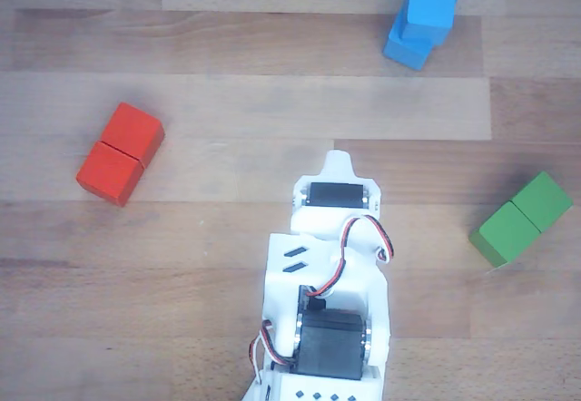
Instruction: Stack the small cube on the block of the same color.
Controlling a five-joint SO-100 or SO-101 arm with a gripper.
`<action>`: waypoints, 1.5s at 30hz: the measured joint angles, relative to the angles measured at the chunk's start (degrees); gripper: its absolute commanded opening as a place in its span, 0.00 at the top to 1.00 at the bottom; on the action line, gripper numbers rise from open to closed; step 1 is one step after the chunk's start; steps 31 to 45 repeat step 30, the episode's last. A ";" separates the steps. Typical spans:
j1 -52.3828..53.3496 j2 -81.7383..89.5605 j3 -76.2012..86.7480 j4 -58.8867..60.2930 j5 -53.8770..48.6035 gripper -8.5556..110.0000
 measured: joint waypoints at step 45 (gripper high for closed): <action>-2.64 0.00 0.00 0.00 0.00 0.87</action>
